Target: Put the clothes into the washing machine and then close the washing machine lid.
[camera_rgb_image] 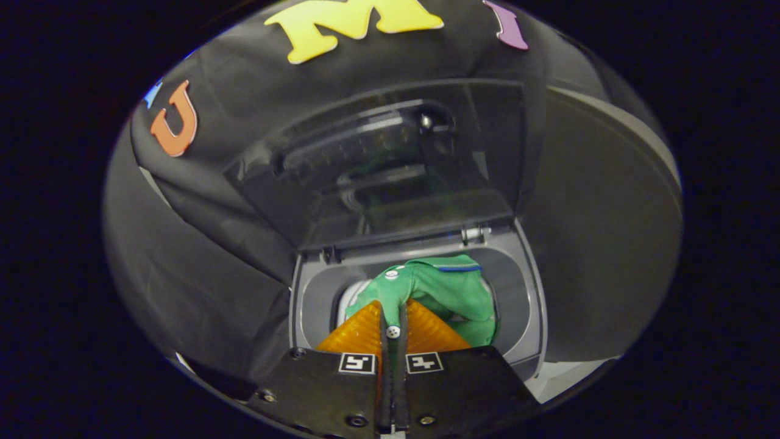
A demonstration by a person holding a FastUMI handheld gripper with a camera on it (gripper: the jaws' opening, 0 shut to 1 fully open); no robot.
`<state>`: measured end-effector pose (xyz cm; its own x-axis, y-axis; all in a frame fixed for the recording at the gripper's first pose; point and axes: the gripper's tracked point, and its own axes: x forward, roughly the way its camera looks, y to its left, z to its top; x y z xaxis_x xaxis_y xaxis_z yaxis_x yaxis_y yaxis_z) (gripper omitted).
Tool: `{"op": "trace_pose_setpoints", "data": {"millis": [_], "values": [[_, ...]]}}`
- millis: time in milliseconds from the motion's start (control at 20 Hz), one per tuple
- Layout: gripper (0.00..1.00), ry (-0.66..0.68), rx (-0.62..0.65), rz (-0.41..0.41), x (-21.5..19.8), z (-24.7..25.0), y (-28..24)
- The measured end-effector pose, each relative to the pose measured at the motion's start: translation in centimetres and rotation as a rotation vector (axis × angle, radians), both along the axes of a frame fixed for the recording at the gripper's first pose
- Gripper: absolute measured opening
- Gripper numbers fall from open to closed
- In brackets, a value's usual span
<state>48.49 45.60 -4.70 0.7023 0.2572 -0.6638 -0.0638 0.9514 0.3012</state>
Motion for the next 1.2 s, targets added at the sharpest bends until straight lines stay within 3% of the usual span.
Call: {"op": "trace_pose_setpoints", "data": {"millis": [400,800,1000,1200], "values": [[0.07,0.055,-0.054,0.000,-0.6,-2.3,0.2],[0.17,0.043,-0.079,-0.028,-0.3,-2.6,-0.5],[0.99,0.026,-0.090,-0.068,-0.4,-2.3,-1.1],[0.98,0.017,-0.100,-0.081,-0.7,-1.9,-1.8]]}}
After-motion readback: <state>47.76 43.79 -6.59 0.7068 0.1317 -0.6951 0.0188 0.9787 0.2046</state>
